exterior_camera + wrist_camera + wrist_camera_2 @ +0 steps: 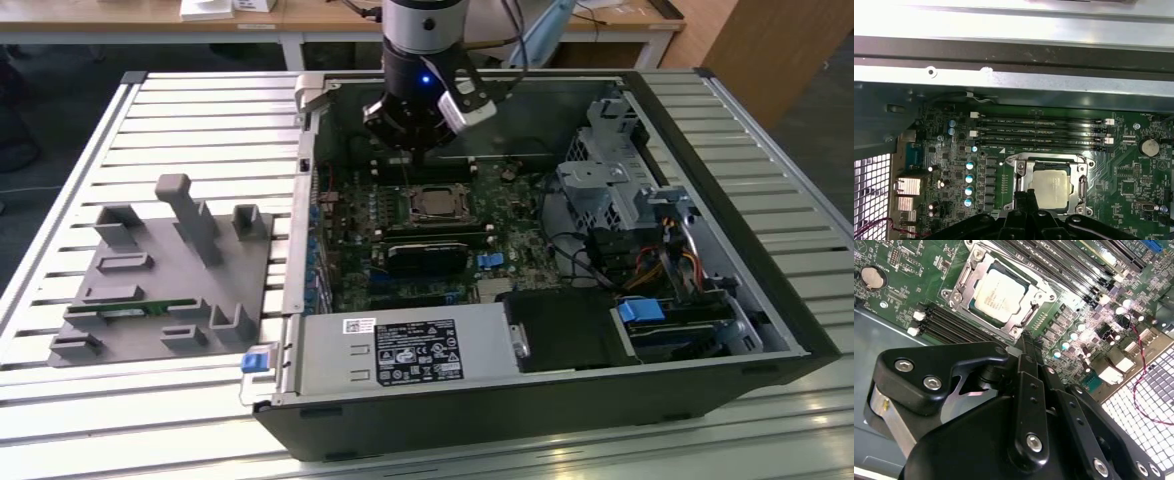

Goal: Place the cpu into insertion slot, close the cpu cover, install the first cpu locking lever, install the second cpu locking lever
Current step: 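Install the first cpu locking lever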

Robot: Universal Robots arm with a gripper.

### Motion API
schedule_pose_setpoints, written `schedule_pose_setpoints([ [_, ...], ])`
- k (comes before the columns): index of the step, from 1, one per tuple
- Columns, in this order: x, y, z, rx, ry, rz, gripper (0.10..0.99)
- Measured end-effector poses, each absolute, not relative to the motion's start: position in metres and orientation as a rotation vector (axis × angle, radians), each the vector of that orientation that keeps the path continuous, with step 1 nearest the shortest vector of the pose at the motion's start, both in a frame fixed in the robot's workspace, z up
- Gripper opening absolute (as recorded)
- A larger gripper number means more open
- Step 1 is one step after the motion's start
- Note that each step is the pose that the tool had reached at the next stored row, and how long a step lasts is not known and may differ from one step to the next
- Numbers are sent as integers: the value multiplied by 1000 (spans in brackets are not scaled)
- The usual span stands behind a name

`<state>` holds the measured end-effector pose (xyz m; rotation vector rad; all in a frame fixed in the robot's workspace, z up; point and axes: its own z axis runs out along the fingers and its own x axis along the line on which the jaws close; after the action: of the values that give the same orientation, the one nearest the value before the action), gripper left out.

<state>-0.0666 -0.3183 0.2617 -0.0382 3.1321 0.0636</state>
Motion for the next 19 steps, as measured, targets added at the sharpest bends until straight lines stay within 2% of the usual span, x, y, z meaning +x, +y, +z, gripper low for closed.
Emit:
schedule_pose_setpoints([
  [19,-92,-311,260,-38,3129,63,122],
])
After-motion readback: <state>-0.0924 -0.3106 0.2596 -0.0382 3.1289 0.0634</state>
